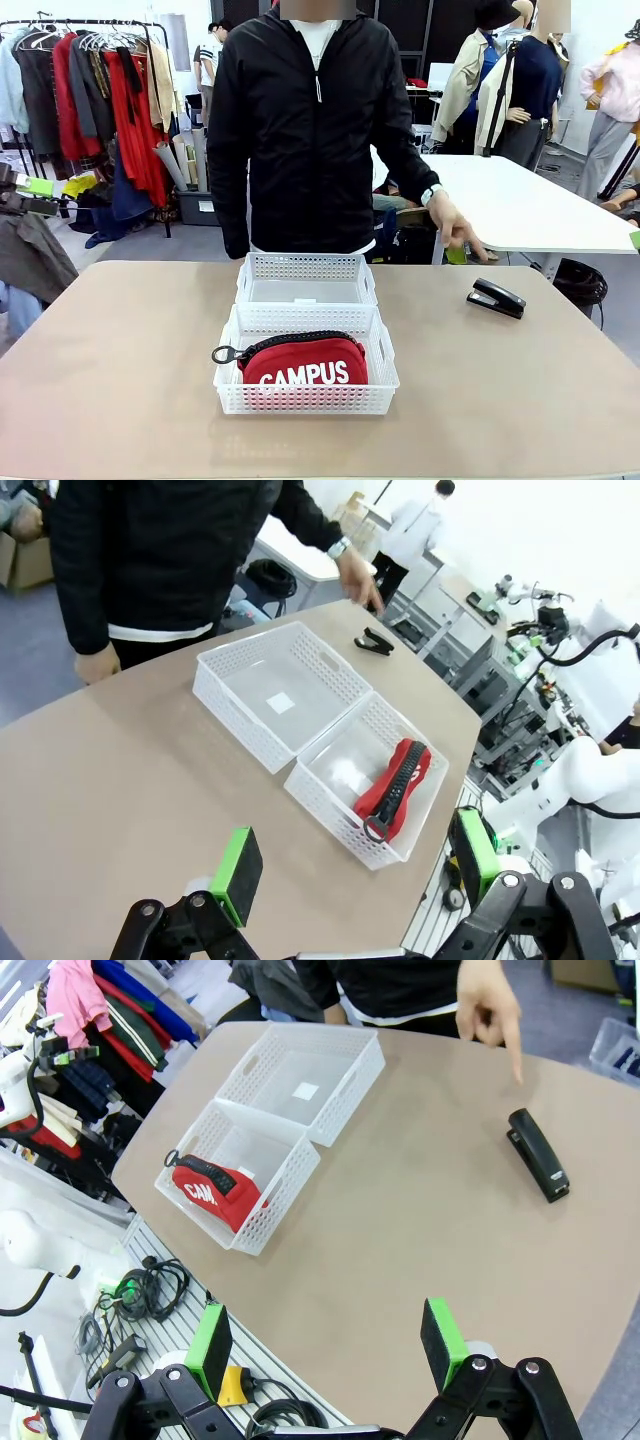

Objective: Distribute items into two baskets.
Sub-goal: Pick up the Stapler that the person points to.

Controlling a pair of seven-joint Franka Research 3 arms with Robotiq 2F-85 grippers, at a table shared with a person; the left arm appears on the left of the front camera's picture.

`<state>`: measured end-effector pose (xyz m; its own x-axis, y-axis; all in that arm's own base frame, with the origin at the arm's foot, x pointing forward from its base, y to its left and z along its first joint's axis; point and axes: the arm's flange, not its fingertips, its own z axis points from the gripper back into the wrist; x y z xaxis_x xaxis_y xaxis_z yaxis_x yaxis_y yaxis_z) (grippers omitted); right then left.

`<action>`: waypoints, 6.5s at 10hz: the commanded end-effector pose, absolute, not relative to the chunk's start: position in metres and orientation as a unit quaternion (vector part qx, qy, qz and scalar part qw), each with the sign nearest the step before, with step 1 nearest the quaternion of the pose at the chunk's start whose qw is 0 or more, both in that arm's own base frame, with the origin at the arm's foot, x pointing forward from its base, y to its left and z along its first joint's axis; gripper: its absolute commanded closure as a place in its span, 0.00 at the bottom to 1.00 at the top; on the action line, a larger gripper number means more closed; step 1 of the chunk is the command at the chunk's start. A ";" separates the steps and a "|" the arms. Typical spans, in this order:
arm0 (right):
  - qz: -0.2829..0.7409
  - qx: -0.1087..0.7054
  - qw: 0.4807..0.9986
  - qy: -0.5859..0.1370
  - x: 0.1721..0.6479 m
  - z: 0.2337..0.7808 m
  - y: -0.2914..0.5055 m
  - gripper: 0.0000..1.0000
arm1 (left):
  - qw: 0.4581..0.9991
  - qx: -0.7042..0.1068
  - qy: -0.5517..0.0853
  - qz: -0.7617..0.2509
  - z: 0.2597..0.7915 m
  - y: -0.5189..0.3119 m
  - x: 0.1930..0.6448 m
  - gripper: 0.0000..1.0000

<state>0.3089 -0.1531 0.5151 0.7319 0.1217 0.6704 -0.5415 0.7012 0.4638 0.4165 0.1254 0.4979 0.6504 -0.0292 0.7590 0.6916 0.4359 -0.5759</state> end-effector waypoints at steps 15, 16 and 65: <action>0.195 0.341 0.862 -0.321 0.310 0.517 -0.153 0.00 | 0.771 -0.481 -0.349 -0.229 0.497 0.127 0.417 0.00; 0.195 0.341 0.862 -0.321 0.310 0.517 -0.153 0.00 | 0.771 -0.481 -0.349 -0.229 0.497 0.127 0.417 0.00; 0.469 0.070 0.877 -0.073 0.636 0.337 -0.099 0.00 | 0.771 -0.481 -0.349 -0.229 0.497 0.127 0.417 0.00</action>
